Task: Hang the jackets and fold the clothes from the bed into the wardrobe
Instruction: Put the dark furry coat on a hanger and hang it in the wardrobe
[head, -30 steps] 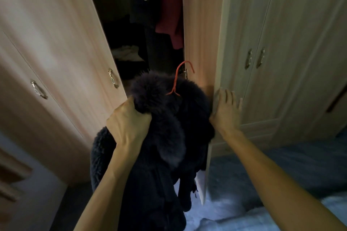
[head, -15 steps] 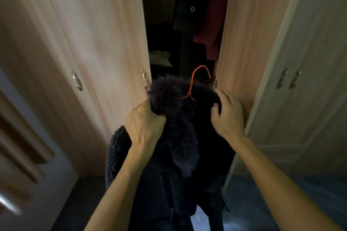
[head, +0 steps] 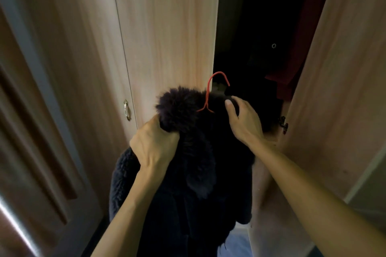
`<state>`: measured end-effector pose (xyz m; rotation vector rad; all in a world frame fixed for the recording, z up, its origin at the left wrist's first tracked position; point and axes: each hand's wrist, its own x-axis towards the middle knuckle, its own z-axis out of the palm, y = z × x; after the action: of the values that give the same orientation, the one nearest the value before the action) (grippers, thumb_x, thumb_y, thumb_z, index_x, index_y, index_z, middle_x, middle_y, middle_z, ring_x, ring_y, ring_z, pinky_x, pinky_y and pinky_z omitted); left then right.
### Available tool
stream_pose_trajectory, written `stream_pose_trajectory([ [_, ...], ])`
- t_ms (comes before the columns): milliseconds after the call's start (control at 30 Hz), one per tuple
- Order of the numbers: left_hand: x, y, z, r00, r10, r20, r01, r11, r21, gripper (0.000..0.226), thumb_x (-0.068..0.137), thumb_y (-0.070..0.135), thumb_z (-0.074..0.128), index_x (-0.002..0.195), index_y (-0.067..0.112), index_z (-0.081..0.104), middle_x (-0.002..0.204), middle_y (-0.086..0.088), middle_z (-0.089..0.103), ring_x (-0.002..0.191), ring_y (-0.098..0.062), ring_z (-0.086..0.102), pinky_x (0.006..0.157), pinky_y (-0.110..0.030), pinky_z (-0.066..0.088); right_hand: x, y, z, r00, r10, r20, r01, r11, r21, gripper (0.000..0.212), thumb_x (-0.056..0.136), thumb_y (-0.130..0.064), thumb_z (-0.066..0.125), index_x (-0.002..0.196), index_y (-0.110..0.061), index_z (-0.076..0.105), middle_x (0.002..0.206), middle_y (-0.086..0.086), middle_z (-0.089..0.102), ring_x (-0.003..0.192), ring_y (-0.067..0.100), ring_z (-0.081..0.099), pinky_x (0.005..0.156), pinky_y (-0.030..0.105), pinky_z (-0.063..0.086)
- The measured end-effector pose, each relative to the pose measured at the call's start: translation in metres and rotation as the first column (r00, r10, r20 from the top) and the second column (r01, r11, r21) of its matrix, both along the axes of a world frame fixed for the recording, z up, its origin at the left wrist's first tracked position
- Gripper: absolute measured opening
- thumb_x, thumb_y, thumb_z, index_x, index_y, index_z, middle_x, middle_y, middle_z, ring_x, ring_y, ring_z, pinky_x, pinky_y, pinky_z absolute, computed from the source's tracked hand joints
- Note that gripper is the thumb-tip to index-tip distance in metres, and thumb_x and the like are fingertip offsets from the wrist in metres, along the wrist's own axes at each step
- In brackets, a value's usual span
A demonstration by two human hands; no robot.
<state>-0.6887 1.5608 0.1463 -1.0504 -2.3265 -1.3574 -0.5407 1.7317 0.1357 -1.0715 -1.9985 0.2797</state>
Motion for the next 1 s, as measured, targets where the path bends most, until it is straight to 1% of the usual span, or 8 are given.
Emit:
stream_pose_trajectory([
  [133,-0.028,0.015,0.019,0.999,0.012,-0.032,-0.011,1.0,0.028,0.014,0.073,0.029,0.062,0.067,0.019,0.053,0.049,0.008,0.039,0.045,-0.013,0.031,0.052,-0.029,0.024,-0.034,0.024,0.021,0.998,0.007,-0.064,-0.008,1.0,-0.022,0.056,0.098,-0.053,0.026,0.136,-0.017,0.047,0.135,0.004,0.053,0.125,0.021,0.048,0.104,0.039,0.039],
  [233,-0.044,0.028,0.03,0.999,0.038,-0.032,-0.037,0.999,0.028,0.016,0.072,0.029,0.062,0.066,0.018,0.051,0.05,0.007,0.039,0.048,-0.019,0.034,0.054,-0.029,0.026,-0.054,0.056,0.034,0.996,0.007,-0.085,-0.012,0.998,-0.058,0.058,0.096,-0.054,0.024,0.135,-0.018,0.047,0.133,0.004,0.054,0.122,0.021,0.05,0.102,0.039,0.041],
  [333,-0.058,0.04,0.039,0.997,0.077,-0.029,-0.076,0.996,0.036,0.018,0.072,0.025,0.062,0.064,0.018,0.048,0.05,0.008,0.039,0.047,-0.018,0.033,0.055,-0.029,0.026,-0.074,0.087,0.044,0.997,-0.018,-0.076,0.011,0.996,-0.094,0.057,0.097,-0.052,0.027,0.137,-0.017,0.045,0.134,0.006,0.053,0.121,0.023,0.051,0.1,0.036,0.041],
  [467,-0.071,0.062,0.05,0.989,0.141,-0.046,-0.137,0.988,0.065,0.031,0.072,0.028,0.063,0.056,0.018,0.039,0.049,0.005,0.041,0.045,-0.013,0.034,0.047,-0.028,0.021,-0.1,0.122,0.059,1.0,0.014,-0.02,-0.017,0.989,-0.147,0.06,0.096,-0.054,0.034,0.141,-0.015,0.038,0.14,0.009,0.047,0.124,0.029,0.048,0.097,0.037,0.04],
  [633,-0.078,0.09,0.059,0.974,0.205,-0.094,-0.198,0.977,0.083,0.027,0.073,0.03,0.064,0.06,0.016,0.045,0.048,0.004,0.042,0.044,-0.013,0.035,0.045,-0.025,0.021,-0.128,0.173,0.076,1.0,-0.026,-0.005,0.024,0.973,-0.23,0.069,0.087,-0.062,0.042,0.138,-0.016,0.033,0.135,0.01,0.05,0.116,0.033,0.053,0.094,0.043,0.045],
  [800,-0.075,0.11,0.062,0.956,0.261,-0.133,-0.255,0.965,0.061,0.025,0.073,0.033,0.063,0.063,0.016,0.048,0.049,0.004,0.041,0.047,-0.017,0.033,0.047,-0.027,0.02,-0.148,0.22,0.084,0.998,-0.013,0.066,0.037,0.928,-0.371,0.092,0.074,-0.073,0.037,0.147,-0.024,0.011,0.136,0.014,0.046,0.117,0.039,0.05,0.097,0.055,0.041],
  [900,-0.072,0.12,0.062,0.95,0.274,-0.151,-0.27,0.962,0.042,0.023,0.072,0.033,0.063,0.064,0.016,0.049,0.05,0.003,0.043,0.052,-0.027,0.044,0.05,-0.029,0.025,-0.155,0.233,0.083,0.996,-0.018,0.09,0.051,0.926,-0.375,0.089,0.078,-0.07,0.037,0.149,-0.028,0.004,0.139,0.016,0.043,0.119,0.041,0.048,0.099,0.054,0.04],
  [1000,-0.068,0.125,0.059,0.949,0.28,-0.145,-0.28,0.96,0.022,0.028,0.071,0.033,0.064,0.061,0.017,0.044,0.05,0.003,0.042,0.055,-0.031,0.047,0.054,-0.031,0.028,-0.159,0.239,0.082,0.999,-0.022,0.031,0.032,0.926,-0.377,0.084,0.083,-0.062,0.041,0.149,-0.027,0.005,0.137,0.016,0.046,0.117,0.039,0.05,0.097,0.05,0.043],
])
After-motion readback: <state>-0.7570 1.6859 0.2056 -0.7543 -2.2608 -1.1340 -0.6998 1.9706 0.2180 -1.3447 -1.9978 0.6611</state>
